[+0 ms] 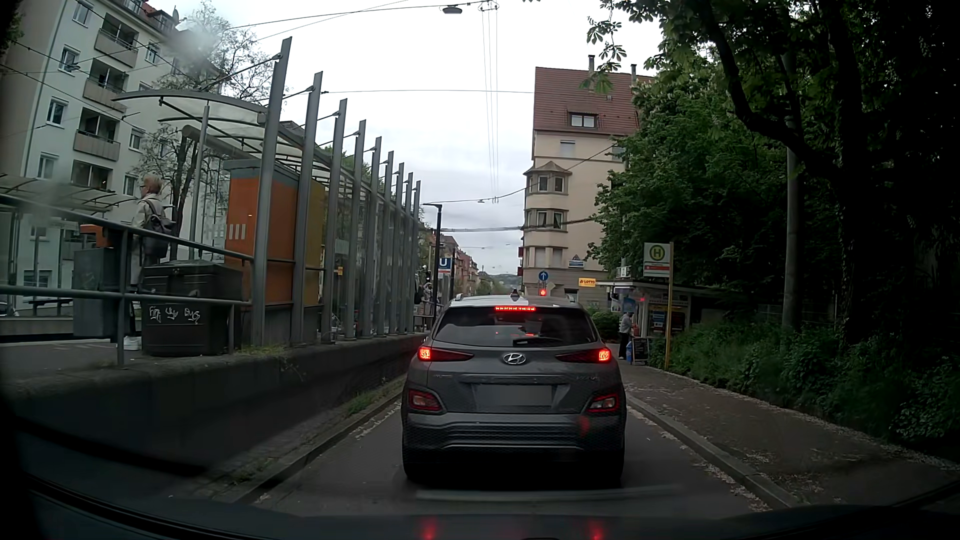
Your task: Follow the waypoints while adhering to traffic rules and regulations
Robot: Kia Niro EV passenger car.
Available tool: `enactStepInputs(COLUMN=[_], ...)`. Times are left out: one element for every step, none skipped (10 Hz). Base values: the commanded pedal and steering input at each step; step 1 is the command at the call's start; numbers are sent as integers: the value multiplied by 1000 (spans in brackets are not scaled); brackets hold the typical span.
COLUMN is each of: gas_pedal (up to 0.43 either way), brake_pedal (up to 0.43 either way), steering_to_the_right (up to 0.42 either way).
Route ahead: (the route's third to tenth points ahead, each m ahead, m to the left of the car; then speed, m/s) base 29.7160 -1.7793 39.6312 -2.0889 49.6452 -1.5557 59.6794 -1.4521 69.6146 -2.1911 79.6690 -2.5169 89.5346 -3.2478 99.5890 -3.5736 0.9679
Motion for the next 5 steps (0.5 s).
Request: enactStepInputs(gas_pedal=[0, 0, 0, 0, 0], brake_pedal=[220, 232, 238, 244, 250], steering_to_the_right=[-11, -11, -11, -11, -11])
